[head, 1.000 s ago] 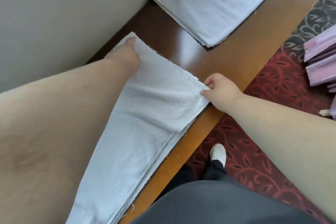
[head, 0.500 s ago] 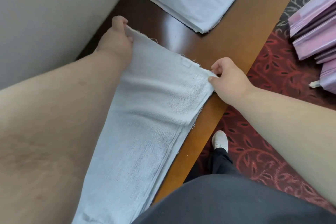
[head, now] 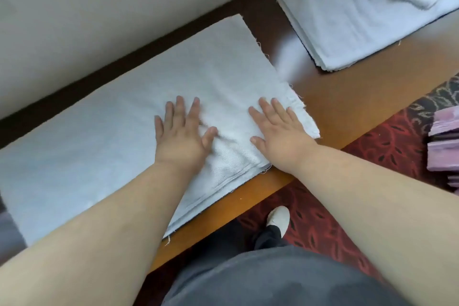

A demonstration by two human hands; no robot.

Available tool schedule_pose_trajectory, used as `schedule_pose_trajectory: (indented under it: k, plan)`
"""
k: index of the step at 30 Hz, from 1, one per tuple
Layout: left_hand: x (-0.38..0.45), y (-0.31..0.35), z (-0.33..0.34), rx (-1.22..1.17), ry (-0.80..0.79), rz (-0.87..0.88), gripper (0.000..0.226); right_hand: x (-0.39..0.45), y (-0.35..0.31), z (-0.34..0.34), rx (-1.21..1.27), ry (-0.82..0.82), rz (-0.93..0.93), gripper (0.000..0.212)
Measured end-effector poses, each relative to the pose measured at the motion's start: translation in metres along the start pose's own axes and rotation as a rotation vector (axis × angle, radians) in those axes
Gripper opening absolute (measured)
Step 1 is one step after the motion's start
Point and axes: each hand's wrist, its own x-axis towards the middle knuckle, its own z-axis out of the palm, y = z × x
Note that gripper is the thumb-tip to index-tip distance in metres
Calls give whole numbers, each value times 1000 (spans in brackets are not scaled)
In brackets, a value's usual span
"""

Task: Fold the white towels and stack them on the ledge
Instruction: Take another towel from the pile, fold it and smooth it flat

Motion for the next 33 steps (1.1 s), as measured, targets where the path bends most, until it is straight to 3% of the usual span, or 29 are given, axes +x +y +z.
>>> schedule_pose_trajectory:
  k: [8, 13, 16, 19, 25, 28, 33]
  plan:
    - [-118, -124, 9, -1, -23, -482, 70, 3, 0, -17, -146, -37, -23, 78]
    - [-138, -137, 5, -41, -27, -687, 67, 20, -25, -42, -215, -47, 20, 66]
    - [-101, -102, -7, -141, 103, -596, 70, 36, -57, -40, -100, 103, -140, 48]
    - [-75, -74, 0, -143, 88, -404, 67, 41, -77, -19, -90, 38, -258, 60]
    - [-116, -168, 21, -55, 75, -641, 69, 41, -60, 2, -211, 56, -141, 85]
    - [-144, -226, 18, -127, 64, -815, 72, 42, -60, 2, -222, 66, -110, 90]
    - [-138, -243, 0, -122, 25, -879, 71, 42, -63, -3, -210, 44, -78, 95]
